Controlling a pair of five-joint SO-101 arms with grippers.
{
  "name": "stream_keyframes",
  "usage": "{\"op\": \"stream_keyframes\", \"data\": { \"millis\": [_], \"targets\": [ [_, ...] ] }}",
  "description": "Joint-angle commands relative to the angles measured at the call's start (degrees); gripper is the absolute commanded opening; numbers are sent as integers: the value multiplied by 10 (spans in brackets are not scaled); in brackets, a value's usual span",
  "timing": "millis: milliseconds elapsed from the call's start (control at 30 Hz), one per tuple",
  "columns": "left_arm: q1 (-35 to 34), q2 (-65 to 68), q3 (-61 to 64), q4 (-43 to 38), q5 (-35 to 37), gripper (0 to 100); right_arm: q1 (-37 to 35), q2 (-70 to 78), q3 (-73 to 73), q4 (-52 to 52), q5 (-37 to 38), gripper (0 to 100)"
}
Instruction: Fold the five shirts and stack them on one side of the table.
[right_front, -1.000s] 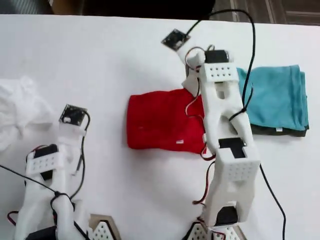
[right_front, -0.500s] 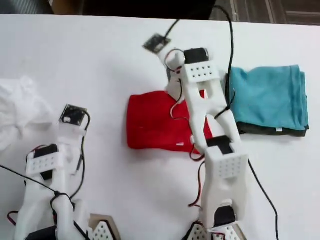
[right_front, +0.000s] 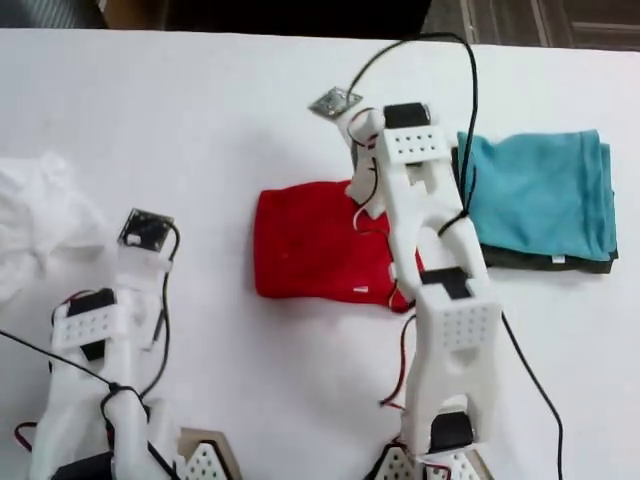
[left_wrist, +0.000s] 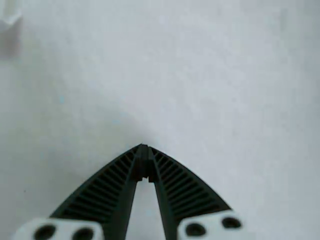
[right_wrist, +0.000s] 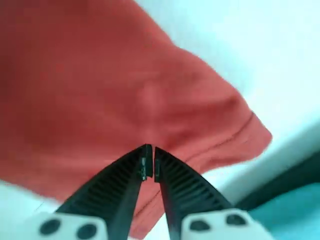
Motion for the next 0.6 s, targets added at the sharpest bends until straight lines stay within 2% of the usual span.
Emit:
{"op": "stream_keyframes", "data": {
  "millis": [0,133,367,567],
  "targets": [
    [-3,-15,0,-11,5,27,-30,-116,47,23,-4,21],
    [-3,-15,0,-11,5,27,-44,-209,215,-22,0,21],
    [-3,-15,0,-11,5,27,-46,-310,558,-244,-3,21],
    [-3,-15,0,-11,5,27,-43,-324,681,-317,-2,21]
  ]
}}
